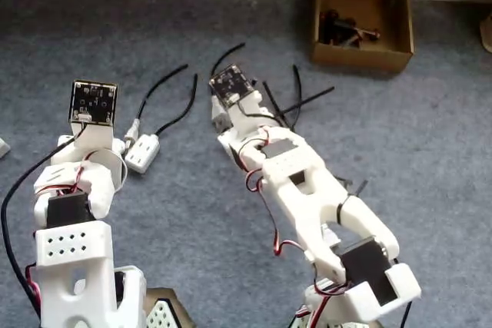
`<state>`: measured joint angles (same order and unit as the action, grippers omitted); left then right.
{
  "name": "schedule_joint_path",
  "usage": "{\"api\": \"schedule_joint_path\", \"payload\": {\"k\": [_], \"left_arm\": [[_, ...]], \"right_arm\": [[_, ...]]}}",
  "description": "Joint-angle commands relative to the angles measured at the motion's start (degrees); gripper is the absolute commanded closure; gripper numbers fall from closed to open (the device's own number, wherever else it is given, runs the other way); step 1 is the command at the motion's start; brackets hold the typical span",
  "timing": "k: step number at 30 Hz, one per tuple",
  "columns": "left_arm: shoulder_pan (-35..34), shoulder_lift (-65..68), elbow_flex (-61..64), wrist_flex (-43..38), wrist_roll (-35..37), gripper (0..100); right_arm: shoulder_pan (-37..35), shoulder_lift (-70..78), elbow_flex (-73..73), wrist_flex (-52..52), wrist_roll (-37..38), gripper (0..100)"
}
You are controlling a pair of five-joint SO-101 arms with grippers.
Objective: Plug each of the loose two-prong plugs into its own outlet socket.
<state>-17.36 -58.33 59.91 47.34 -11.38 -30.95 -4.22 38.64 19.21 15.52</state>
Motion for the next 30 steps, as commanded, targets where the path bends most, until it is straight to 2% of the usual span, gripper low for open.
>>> {"api": "schedule_joint_path", "payload": {"k": [1,12,17,30], "left_arm": [[0.66,-0.75,-0.13,-1.14,0.62,100],[1.19,-0.75,-0.04,-1.14,0.53,100],[1.19,-0.75,-0.04,-1.14,0.53,100],[1.19,-0.75,-0.04,-1.14,0.53,100]], "right_arm": [[1.36,-0.48,0.4,0.84,0.26,99.2],[1.27,0.4,0.48,1.01,0.7,99.2],[1.45,5.67,0.04,1.19,0.62,99.2],[1.36,3.91,0.04,1.98,0.62,99.2]]}}
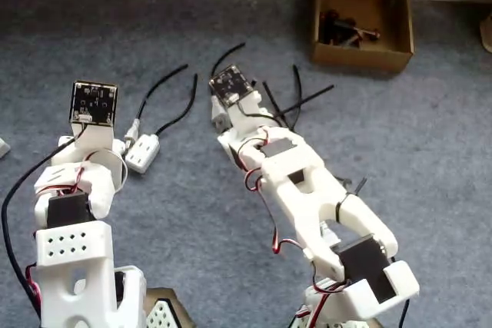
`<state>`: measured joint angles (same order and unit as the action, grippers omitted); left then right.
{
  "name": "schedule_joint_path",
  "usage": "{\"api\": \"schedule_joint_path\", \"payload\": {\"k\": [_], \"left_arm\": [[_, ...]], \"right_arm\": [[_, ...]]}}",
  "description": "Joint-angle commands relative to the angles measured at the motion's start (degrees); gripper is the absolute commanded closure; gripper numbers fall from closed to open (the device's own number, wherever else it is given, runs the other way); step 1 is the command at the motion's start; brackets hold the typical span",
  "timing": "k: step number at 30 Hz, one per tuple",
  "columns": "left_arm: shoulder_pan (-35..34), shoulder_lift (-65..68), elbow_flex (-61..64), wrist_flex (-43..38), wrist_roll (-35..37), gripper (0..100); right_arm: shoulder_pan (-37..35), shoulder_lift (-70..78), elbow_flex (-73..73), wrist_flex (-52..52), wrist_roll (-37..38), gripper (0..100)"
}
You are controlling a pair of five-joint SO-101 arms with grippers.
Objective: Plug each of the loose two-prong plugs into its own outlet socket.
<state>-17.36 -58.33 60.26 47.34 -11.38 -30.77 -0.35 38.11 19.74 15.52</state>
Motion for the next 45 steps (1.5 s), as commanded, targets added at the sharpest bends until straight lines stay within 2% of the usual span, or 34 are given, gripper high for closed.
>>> {"api": "schedule_joint_path", "payload": {"k": [1,14,19,33,41,45], "left_arm": [[1.19,-0.75,-0.31,-1.14,0.53,100],[1.19,-0.66,-0.31,-1.14,0.44,100],[1.19,-0.66,-0.31,-1.14,0.44,100],[1.19,-0.66,-0.31,-1.14,0.44,100],[1.19,-0.66,-0.22,-1.14,0.44,100],[1.19,-0.75,2.15,-4.04,0.44,100]], "right_arm": [[1.19,0.04,0.57,1.45,0.62,99.2],[1.27,-0.04,-0.84,1.36,0.53,99.1],[1.27,-0.04,-2.07,1.36,0.26,94.7],[1.19,-0.04,-5.85,0.92,0.26,94.2],[1.19,-0.04,-7.43,0.92,0.35,89.1],[1.1,-0.04,-7.43,0.92,0.53,88.8]]}}
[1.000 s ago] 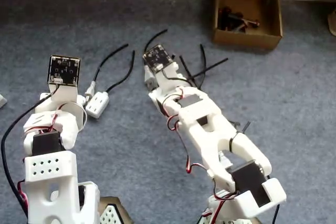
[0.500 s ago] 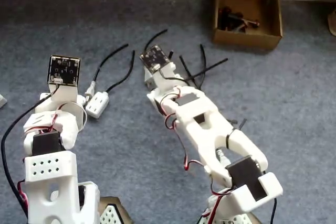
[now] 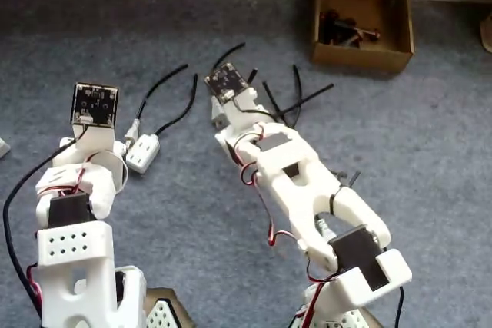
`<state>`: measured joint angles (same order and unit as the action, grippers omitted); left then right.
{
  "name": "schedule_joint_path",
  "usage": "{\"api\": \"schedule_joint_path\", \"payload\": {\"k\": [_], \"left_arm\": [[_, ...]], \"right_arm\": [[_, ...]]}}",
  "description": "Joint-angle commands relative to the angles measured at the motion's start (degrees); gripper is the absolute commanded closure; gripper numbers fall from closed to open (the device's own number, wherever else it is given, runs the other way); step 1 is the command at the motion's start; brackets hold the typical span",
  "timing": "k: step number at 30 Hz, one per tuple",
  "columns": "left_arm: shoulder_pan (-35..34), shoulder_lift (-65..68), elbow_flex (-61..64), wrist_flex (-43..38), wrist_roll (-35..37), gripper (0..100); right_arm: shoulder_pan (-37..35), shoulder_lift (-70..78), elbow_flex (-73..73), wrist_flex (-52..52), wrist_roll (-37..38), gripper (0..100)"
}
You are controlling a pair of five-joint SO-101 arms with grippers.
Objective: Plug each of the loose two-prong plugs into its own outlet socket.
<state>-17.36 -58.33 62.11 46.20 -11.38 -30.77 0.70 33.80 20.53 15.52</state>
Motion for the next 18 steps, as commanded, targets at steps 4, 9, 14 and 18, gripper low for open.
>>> {"api": "schedule_joint_path", "payload": {"k": [4,9,14,18], "left_arm": [[1.19,-0.75,1.45,-4.66,0.44,100],[2.77,-0.84,1.19,-4.57,0.44,100],[5.23,-0.75,1.1,-4.57,0.44,100],[4.97,-0.75,1.45,-4.57,0.44,100]], "right_arm": [[1.01,-1.1,-3.12,0.13,0.35,84.5],[-0.4,-1.01,-5.14,0.22,0.26,84.5],[-0.48,-1.01,-5.85,0.13,-5.1,84.2],[-0.4,-1.01,-7.25,0.22,-6.59,84.2]]}}
